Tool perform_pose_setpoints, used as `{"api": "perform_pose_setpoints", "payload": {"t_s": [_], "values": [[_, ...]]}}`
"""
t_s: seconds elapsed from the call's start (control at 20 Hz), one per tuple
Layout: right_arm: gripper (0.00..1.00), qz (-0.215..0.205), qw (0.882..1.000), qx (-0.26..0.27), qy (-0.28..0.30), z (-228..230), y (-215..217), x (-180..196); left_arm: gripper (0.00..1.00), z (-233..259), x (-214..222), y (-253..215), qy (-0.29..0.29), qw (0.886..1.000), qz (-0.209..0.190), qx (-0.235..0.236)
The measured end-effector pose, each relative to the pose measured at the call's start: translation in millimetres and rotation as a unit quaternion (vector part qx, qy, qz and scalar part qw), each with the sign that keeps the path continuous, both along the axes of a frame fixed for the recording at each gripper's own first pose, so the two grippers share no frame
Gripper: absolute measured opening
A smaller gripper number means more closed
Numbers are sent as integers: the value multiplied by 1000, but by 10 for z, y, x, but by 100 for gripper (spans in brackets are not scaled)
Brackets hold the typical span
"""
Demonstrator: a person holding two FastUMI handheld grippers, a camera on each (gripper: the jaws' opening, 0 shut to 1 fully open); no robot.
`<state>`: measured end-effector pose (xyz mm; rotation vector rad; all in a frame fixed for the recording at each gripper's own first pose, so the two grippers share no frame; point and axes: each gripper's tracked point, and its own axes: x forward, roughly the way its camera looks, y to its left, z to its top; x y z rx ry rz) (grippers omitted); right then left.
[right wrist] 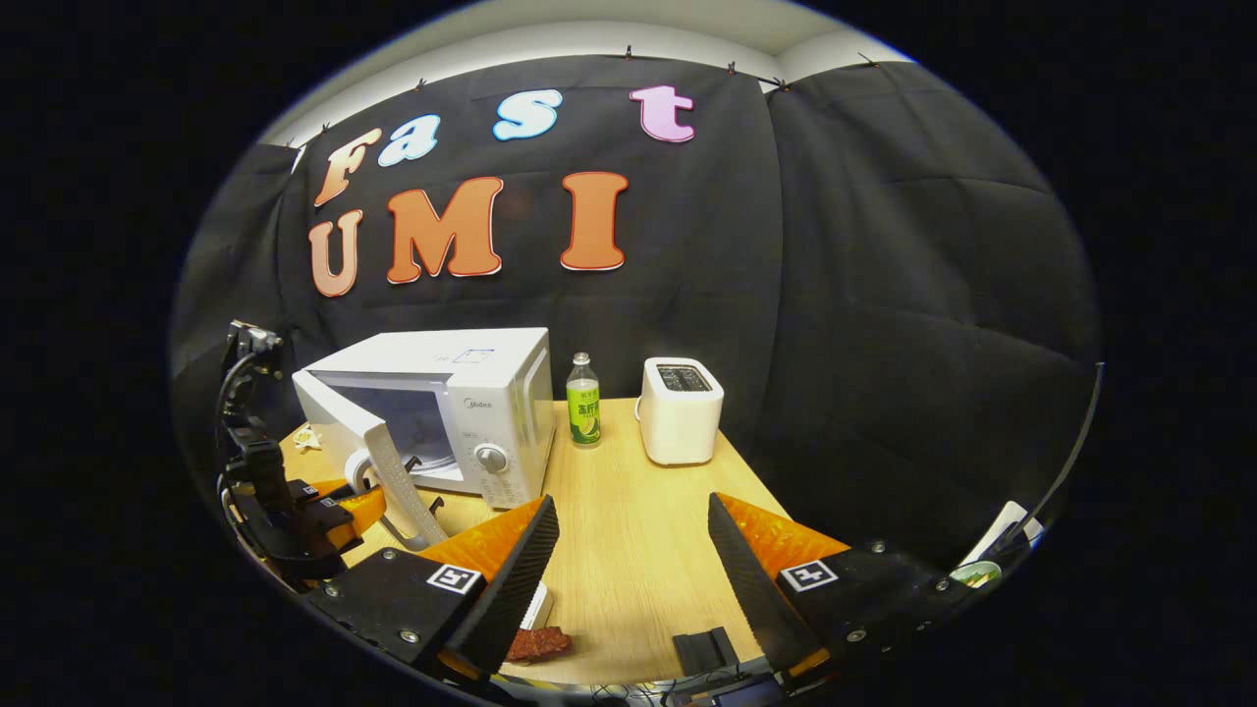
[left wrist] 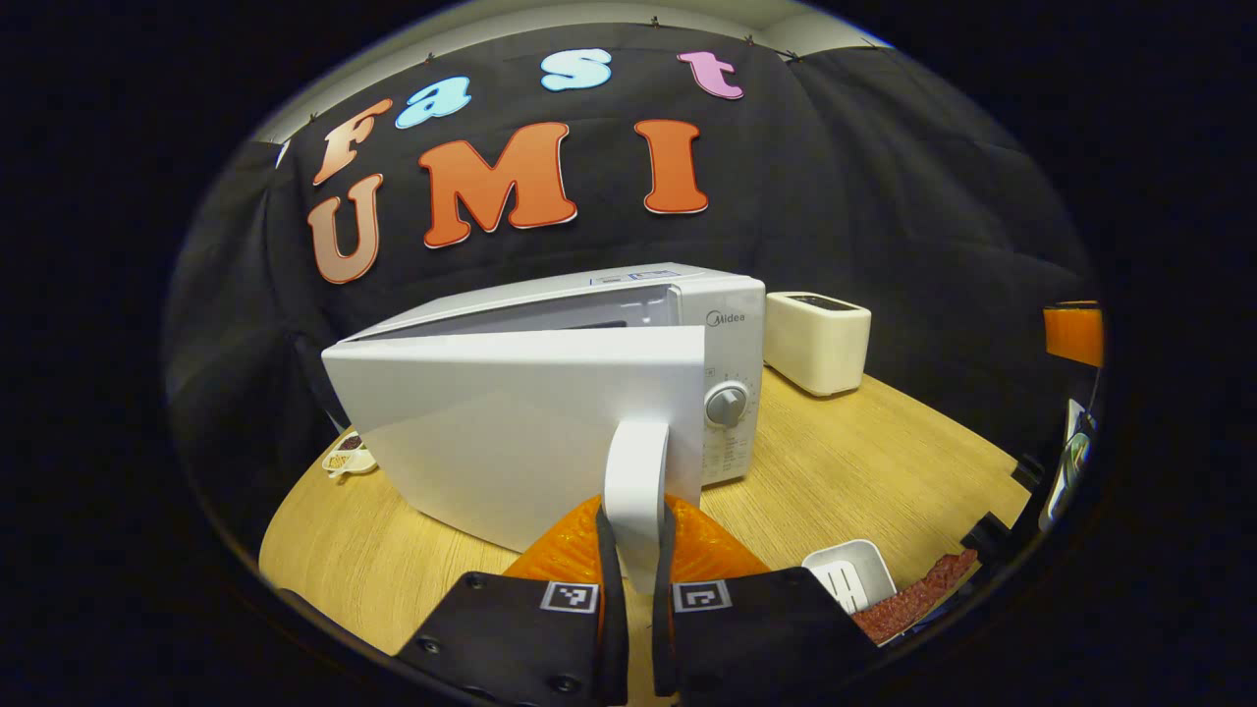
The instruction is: Open the microwave oven with the left hand, put the food in, and close the microwave oven.
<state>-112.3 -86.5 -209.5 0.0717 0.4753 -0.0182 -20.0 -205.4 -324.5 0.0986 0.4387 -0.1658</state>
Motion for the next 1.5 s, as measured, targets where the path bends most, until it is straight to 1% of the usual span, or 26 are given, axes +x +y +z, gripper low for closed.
{"api": "perform_pose_setpoints", "payload": {"t_s": [0.05,0.1,0.15,0.25,0.3,0.35,0.4,0.45,0.5,0.55,0.6,0.65,0.85,0.95,1.1,1.15,1.2,1.25,1.35,1.4,1.45,1.5], "values": [[95,5,1000,-1,2,-20,41,-3,9,10,-72,62,4,1000,0,0],[95,10,1000,-3,4,-37,80,-10,13,19,-137,115,6,1000,0,-3],[95,15,1000,-4,8,-65,117,-18,9,0,-229,193,13,1000,2,-7],[95,23,1000,-3,15,-112,197,-55,10,26,-373,326,14,1000,6,-5],[95,26,999,-2,19,-138,238,-55,14,30,-461,404,15,1000,9,0],[95,26,999,-2,22,-160,256,-65,12,43,-558,496,14,1000,12,4],[95,27,999,-2,26,-193,281,-74,16,34,-636,586,17,1000,15,7],[95,26,999,-2,31,-229,295,-88,16,40,-725,678,20,1000,17,7],[95,26,999,-1,36,-260,318,-99,20,34,-784,768,22,999,22,8],[95,25,999,0,42,-290,329,-106,19,37,-866,903,28,999,34,7],[95,23,999,2,48,-322,330,-120,15,40,-929,1024,31,999,43,8],[95,21,998,3,52,-347,328,-133,19,41,-997,1143,33,998,52,9],[95,12,997,0,73,-464,295,-170,19,46,-1255,1637,39,994,99,18],[95,9,997,-6,82,-509,271,-184,21,7,-1364,1921,46,991,122,23],[95,9,995,-12,95,-546,283,-229,22,7,-1460,2264,50,988,143,-1],[95,10,995,-12,101,-561,307,-251,25,1,-1478,2374,52,988,147,-11],[95,12,994,-11,107,-582,331,-284,31,-10,-1497,2466,57,987,150,-18],[95,13,994,-10,112,-596,361,-313,53,-24,-1516,2530,61,986,152,-24],[95,17,992,-9,123,-631,435,-371,73,-17,-1579,2681,65,985,155,-31],[95,19,991,-7,131,-662,469,-414,75,-34,-1619,2758,69,985,157,-35],[95,20,990,-5,137,-680,507,-445,99,-39,-1658,2830,72,984,158,-36],[95,21,989,-4,144,-703,538,-478,84,-33,-1696,2918,72,984,159,-32]]}}
